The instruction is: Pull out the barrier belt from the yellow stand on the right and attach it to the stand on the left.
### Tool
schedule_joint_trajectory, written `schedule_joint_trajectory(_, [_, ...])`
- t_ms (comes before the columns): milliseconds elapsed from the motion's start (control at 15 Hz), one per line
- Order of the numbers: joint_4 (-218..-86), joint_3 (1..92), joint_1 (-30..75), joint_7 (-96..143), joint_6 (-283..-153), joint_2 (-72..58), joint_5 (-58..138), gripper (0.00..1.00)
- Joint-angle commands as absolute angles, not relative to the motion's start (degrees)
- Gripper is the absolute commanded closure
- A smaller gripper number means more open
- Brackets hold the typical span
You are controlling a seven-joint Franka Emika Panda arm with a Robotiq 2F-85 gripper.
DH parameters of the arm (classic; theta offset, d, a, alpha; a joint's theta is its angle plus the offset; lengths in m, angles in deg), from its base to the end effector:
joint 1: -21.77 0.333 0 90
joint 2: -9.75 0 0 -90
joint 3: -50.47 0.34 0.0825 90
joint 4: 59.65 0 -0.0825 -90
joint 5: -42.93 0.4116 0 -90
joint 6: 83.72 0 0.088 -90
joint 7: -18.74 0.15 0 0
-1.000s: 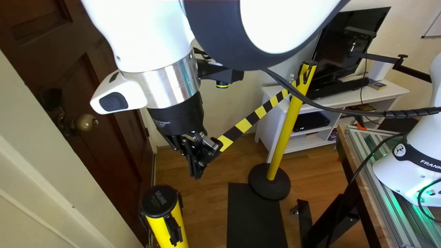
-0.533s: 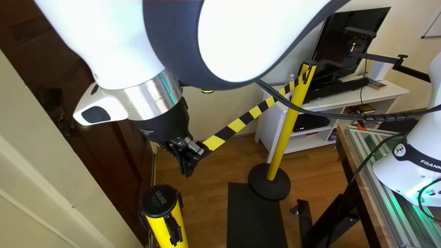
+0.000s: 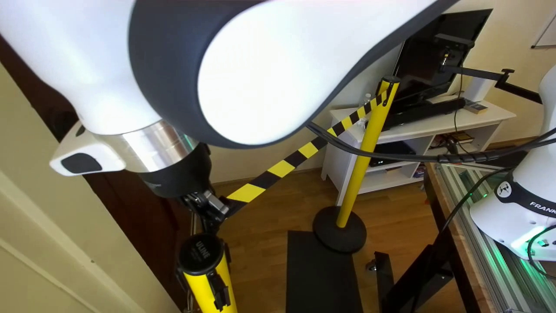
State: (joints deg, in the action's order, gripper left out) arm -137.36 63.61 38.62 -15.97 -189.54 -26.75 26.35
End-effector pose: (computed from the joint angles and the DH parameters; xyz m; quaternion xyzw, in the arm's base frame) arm 0.6759 0.3157 0.3119 0.8241 0.5588 -0.0669 0.0645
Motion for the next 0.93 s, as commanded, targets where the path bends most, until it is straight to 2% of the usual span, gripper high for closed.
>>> schedule_joint_trajectory(0, [-132.77,63.24,40.19,-13.95,-188.98,-29.52,26.07,0.95])
schedule_joint_trajectory(867, [-135.72,64.69,39.86,-11.04,-181.0,-26.1,28.17,0.95])
